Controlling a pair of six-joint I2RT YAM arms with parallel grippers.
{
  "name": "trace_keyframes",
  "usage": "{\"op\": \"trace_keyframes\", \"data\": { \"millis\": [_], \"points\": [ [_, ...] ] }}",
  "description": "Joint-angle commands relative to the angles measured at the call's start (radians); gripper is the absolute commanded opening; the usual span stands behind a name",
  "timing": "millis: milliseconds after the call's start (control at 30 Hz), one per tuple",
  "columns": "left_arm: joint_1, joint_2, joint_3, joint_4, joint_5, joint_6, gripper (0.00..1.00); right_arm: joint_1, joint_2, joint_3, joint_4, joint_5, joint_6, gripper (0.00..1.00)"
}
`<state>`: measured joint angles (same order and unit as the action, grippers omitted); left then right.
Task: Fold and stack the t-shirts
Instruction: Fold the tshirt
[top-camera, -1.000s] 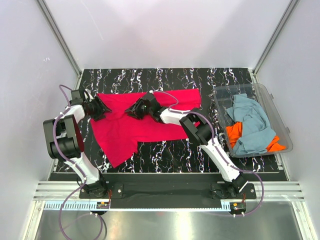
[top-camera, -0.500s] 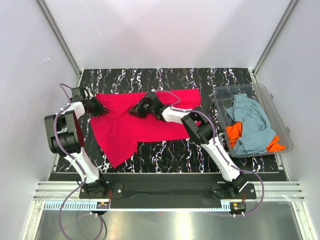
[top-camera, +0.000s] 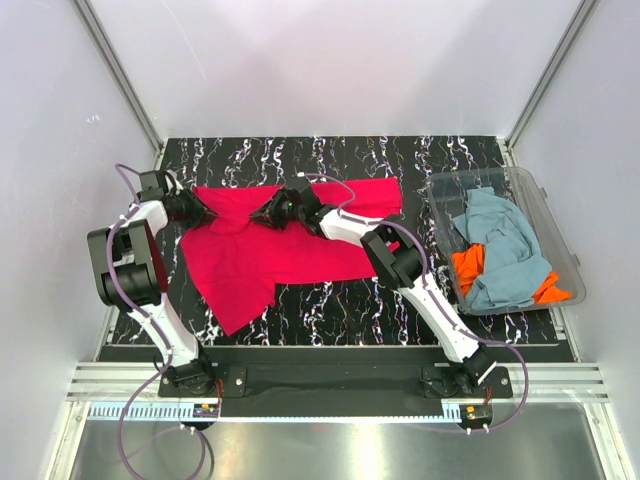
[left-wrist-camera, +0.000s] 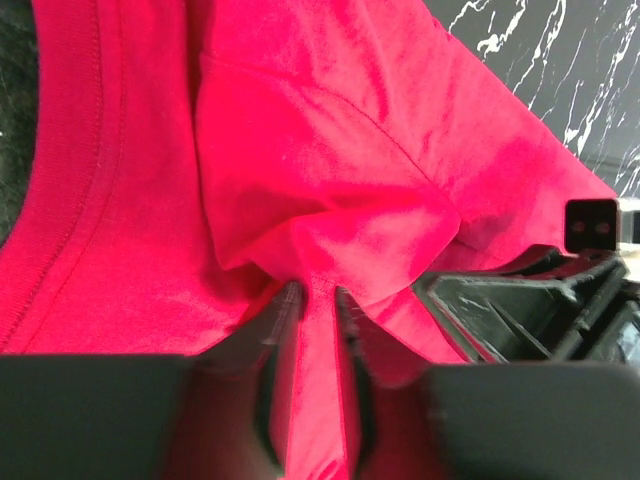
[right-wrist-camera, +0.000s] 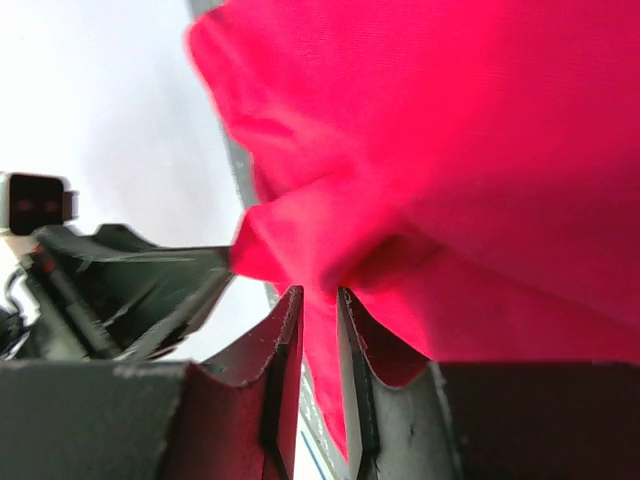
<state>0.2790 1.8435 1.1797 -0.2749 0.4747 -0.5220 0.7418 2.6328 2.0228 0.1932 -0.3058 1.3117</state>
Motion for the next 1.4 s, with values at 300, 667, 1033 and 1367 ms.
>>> {"op": "trace_keyframes", "data": {
  "millis": [300,667,1033,1367],
  "points": [
    [0.006,-0.033,-0.031,0.025,0.016,0.034,0.43,0.01,-0.048,-0.042,0.005,-0.015,-0.042,0.34],
    [0.008,-0.038,-0.068,0.025,-0.031,0.053,0.39,0.011,-0.073,-0.124,0.032,-0.013,-0.025,0.29],
    [0.009,-0.049,-0.061,0.025,-0.022,0.036,0.33,0.013,0.013,0.0,-0.009,-0.029,-0.015,0.28],
    [0.009,-0.029,-0.051,0.022,0.001,0.034,0.33,0.013,0.081,0.117,-0.07,-0.033,0.001,0.28]
  ]
}}
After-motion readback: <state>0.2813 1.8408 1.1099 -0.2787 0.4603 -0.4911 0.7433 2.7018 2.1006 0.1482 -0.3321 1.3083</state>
